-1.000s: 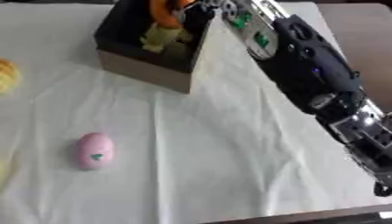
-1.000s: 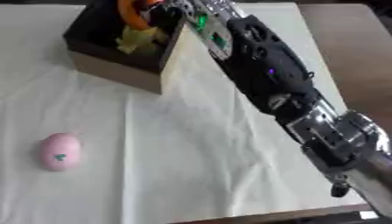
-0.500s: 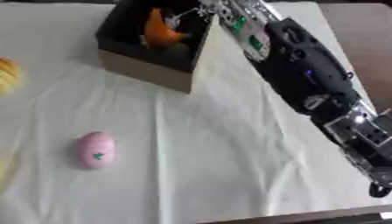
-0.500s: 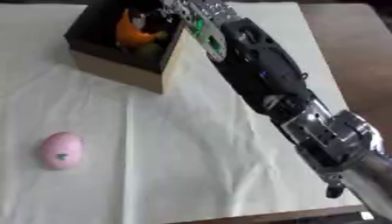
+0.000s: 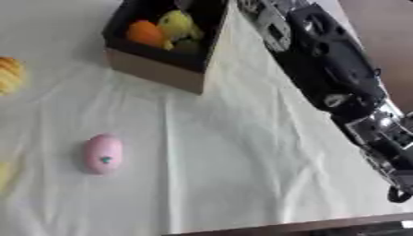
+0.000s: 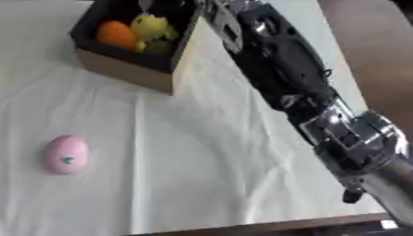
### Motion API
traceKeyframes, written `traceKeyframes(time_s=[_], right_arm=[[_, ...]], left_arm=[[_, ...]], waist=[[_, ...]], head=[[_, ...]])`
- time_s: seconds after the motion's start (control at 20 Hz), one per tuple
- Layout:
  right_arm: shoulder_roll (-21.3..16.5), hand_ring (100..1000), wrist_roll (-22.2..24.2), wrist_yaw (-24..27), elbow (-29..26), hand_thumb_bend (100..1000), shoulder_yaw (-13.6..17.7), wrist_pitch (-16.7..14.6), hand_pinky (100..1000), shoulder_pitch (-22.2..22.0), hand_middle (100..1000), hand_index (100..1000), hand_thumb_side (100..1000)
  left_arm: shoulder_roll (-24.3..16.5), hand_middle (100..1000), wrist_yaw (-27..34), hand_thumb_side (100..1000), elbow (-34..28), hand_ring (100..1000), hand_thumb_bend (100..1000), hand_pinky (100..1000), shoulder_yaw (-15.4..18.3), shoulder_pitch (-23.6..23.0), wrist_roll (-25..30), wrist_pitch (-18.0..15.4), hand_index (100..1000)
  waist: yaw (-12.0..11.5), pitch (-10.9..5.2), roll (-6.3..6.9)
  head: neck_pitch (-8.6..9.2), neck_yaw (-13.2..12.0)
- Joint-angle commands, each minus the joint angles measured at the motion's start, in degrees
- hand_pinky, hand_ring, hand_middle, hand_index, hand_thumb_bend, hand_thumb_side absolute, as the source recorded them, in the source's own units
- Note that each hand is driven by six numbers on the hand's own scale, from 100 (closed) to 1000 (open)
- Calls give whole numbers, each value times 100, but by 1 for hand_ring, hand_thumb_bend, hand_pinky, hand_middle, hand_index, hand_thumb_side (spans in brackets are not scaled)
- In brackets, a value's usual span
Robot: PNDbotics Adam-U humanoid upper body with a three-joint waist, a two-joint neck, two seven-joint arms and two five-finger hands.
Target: Pick up objects on the table and place them in the box.
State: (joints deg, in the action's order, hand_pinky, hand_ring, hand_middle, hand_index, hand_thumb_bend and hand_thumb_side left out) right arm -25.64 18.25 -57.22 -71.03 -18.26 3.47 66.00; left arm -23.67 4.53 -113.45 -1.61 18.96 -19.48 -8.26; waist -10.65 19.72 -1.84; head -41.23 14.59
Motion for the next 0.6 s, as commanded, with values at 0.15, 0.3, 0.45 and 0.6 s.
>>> traceKeyframes(time_s=[0.15, 0.3, 0.45, 0.6], right_arm=[[-536, 863, -353, 485, -1132, 100, 203, 431, 864, -45, 803, 913, 359], [-1023, 819, -668, 1136, -2043, 100, 314, 918, 852, -338, 769, 883, 505], [-1606, 812, -967, 1869, -2963, 100, 497, 1356, 850, -798, 760, 875, 504], [-2151, 813, -1188, 2293, -3849, 100, 739, 1572, 846, -1348, 762, 878, 490]], left_arm=[[-178, 752, -136, 760, -114, 818, 439, 738, 89, 89, -32, 9, 832], [-347, 753, -283, 756, -114, 819, 443, 741, 128, 141, -57, 13, 833], [-583, 755, -429, 753, -114, 820, 446, 744, 149, 193, -73, 14, 835], [-807, 760, -545, 748, -114, 822, 450, 748, 164, 236, -73, 26, 838]], waist=[[7, -246, 76], [20, -241, 64], [32, -230, 59], [32, -210, 71]], head=[[-69, -167], [-82, -266], [-78, -382], [-61, -466]])
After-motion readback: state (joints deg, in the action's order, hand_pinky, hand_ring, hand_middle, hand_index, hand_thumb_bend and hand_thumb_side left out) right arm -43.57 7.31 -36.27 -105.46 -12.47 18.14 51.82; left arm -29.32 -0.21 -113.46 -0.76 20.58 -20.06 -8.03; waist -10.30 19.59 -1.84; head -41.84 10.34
